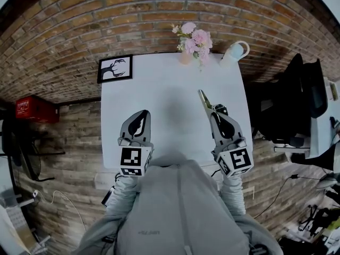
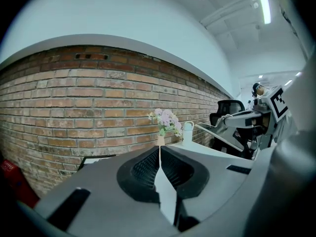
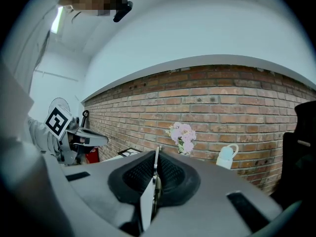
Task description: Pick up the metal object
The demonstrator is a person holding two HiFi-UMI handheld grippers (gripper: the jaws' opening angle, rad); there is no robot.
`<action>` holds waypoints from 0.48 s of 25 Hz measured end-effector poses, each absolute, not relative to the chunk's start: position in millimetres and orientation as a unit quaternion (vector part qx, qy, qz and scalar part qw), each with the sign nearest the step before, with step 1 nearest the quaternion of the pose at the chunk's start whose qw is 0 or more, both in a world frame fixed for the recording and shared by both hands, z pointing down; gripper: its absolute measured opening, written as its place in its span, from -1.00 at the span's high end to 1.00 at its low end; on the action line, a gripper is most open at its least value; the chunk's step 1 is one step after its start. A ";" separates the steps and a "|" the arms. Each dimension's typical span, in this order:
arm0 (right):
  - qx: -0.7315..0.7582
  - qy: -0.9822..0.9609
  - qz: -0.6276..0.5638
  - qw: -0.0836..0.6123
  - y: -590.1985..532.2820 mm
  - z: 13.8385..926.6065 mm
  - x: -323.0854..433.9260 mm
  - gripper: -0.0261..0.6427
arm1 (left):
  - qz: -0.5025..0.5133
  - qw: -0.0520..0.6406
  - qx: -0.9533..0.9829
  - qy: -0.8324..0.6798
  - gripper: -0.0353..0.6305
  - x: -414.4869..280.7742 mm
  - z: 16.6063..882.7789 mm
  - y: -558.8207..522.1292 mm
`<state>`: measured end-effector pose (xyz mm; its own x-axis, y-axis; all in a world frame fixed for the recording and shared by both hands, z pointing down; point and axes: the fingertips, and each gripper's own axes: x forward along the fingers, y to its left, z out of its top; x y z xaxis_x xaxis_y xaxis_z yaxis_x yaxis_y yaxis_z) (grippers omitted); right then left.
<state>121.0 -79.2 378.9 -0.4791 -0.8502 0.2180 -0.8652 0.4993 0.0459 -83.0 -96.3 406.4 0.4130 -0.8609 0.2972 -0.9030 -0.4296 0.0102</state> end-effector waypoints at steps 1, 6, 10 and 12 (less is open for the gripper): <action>0.498 -0.860 0.036 0.107 -80.5 380.0 119.7 0.84 | 0.125 0.086 0.836 -0.528 0.80 -84.2 407.4 -97.1; 0.495 -0.861 0.035 0.111 -87.1 382.5 114.7 0.84 | 0.125 0.090 0.833 -0.531 0.80 -88.8 411.0 -101.5; 0.498 -0.859 0.035 0.111 -92.1 383.0 114.7 0.84 | 0.125 0.092 0.832 -0.532 0.80 -90.8 411.5 -106.1; 0.498 -0.859 0.036 0.111 -94.8 383.4 113.7 0.84 | 0.124 0.092 0.832 -0.533 0.80 -92.6 411.8 -108.7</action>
